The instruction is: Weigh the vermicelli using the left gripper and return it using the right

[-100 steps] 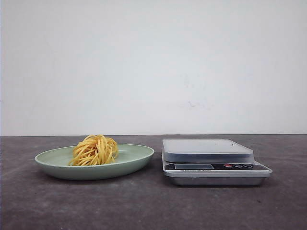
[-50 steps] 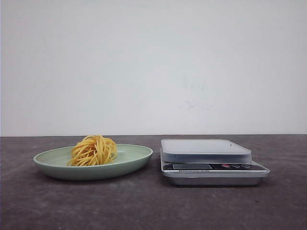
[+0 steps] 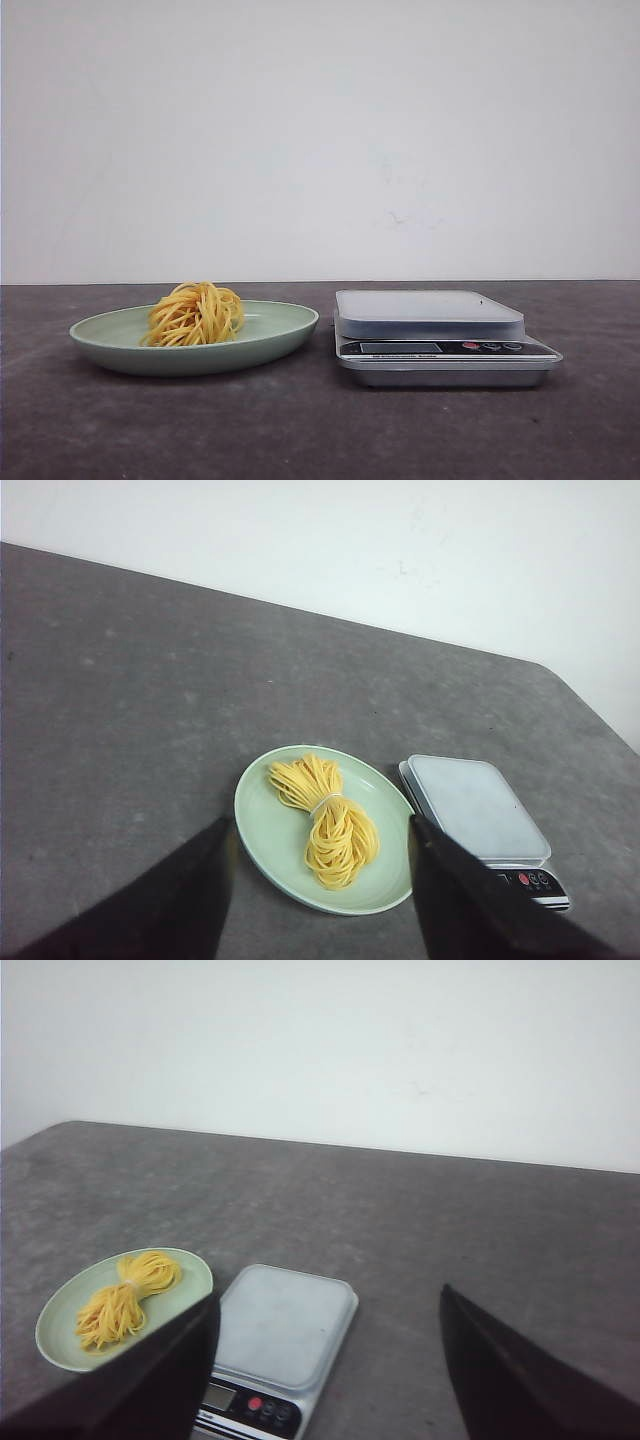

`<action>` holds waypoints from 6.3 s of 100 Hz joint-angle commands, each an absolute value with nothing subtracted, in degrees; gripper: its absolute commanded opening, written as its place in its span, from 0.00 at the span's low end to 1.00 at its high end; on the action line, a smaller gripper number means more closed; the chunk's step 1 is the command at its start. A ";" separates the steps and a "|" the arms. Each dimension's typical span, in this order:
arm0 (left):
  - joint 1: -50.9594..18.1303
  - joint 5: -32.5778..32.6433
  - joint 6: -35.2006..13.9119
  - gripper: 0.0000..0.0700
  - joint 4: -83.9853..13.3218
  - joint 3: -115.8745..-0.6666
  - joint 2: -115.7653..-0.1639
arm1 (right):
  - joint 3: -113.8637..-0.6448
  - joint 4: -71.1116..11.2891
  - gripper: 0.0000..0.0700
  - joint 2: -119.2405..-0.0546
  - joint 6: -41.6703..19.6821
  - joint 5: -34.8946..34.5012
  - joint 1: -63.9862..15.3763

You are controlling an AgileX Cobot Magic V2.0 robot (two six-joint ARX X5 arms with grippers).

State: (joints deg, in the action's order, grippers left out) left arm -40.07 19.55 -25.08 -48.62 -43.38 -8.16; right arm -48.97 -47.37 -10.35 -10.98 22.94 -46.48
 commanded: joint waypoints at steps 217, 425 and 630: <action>-4.23 7.57 -5.34 0.02 -9.98 -3.11 -0.19 | -44.36 -39.79 0.02 -10.72 -13.06 22.50 -46.92; -3.38 3.16 -3.07 0.02 -10.72 -0.80 -0.19 | -20.40 -24.69 0.02 -0.25 -7.05 8.14 -1.89; -3.38 3.16 -3.07 0.02 -10.74 -0.80 -0.27 | -0.71 -8.80 0.02 -0.23 4.51 -0.10 0.89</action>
